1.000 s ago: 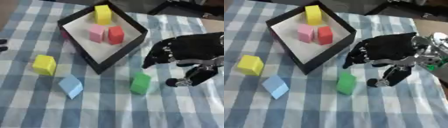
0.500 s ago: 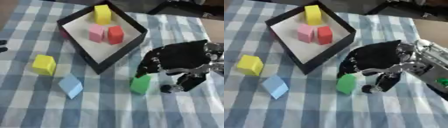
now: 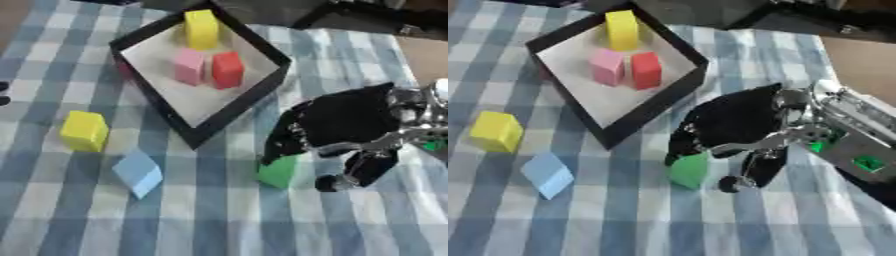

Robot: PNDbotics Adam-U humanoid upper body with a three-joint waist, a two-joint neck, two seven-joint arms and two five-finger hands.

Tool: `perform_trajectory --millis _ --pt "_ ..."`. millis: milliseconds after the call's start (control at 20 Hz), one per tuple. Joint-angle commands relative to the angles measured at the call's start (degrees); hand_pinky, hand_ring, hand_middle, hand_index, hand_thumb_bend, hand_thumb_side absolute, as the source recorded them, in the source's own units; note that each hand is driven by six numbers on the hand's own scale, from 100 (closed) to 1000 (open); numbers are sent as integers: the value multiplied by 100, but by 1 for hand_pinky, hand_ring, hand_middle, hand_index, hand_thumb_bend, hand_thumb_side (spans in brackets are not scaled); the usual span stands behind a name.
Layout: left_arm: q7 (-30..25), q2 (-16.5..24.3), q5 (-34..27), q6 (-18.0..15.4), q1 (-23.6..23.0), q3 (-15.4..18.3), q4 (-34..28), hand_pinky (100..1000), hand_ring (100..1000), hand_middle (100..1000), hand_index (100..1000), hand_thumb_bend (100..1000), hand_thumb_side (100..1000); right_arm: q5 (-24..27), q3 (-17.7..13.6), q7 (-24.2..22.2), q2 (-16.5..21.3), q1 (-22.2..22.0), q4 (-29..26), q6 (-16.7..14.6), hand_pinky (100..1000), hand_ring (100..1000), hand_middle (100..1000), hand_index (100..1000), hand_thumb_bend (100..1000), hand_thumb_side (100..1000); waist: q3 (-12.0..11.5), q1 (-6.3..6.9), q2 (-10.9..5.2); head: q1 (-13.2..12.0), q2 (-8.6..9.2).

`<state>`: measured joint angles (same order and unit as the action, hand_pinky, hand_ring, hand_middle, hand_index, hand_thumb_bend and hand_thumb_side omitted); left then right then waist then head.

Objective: Pick up objects on the table and place them in the box.

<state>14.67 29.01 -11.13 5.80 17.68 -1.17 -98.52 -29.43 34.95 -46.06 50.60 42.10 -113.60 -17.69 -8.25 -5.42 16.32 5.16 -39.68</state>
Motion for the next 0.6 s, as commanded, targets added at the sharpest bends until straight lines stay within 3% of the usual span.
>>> perform_trajectory --millis 50,300,600 --pt "4 109 16 1 22 21 -69 749 755 831 841 354 757 10 -169 71 46 127 -100 15 891 858 822 900 370 100 5 87 -11 10 -17" --pt "7 109 16 4 3 23 -71 749 756 831 841 353 758 -98 -353 321 21 238 -100 -58 896 865 836 904 398 100 21 92 -12 19 -21" --pt "11 102 14 2 13 26 -79 750 754 832 841 353 758 -316 -246 205 -57 216 -100 78 902 875 852 915 414 100 -10 93 5 59 -6"
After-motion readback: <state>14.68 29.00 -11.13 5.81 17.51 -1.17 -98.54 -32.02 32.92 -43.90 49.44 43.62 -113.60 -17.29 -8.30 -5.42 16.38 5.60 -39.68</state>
